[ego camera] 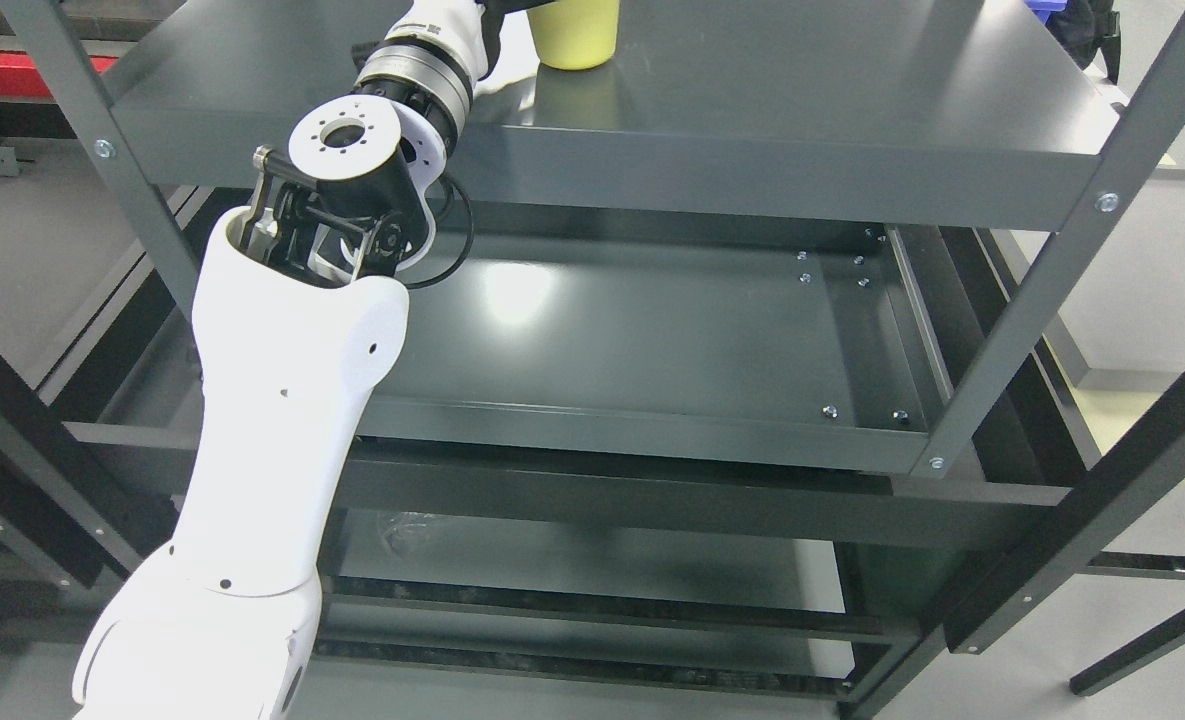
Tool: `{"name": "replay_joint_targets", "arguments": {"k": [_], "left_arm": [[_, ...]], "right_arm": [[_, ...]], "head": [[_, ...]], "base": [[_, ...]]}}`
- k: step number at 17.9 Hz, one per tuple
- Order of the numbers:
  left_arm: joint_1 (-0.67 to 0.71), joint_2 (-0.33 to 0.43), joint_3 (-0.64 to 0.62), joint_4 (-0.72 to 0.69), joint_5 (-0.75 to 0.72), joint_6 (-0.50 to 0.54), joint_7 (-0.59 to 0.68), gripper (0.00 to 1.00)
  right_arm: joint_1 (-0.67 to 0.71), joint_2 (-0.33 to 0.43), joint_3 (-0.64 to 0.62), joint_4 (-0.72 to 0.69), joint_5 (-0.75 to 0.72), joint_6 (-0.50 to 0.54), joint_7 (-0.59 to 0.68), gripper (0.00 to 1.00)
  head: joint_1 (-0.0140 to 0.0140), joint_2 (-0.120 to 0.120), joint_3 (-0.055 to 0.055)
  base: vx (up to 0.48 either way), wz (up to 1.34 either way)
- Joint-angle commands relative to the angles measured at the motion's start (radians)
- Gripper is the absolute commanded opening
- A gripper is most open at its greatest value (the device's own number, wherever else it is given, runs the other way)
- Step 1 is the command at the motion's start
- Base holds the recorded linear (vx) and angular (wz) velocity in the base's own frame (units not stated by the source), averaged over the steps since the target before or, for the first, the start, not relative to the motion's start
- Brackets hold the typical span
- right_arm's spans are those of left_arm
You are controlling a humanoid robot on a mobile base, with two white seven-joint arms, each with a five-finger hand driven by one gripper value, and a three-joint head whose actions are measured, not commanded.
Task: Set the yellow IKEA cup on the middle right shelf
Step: 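Set the cup down on the upper shelf and release it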
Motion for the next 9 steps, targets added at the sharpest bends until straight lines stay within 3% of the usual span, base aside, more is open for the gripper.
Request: {"name": "replay_joint_targets", "arguments": {"k": [1,9], "left_arm": [[-0.004,0.018,0.038,-0.018,-0.002,0.001,-0.024,0.99],[-0.055,0.018,0.113,-0.181,-0.002,0.001,-0.041,0.99]], "right_arm": [[0.014,-0.017,0.017,0.0,-0.025,0.001,0.001,0.99],[0.014,-0.017,0.017,0.0,-0.025,0.001,0.001,0.99]], "head": [[0.0,0.0,0.0],[0.0,0.0,0.0]], "base": [[0.0,0.0],[0.0,0.0]]}}
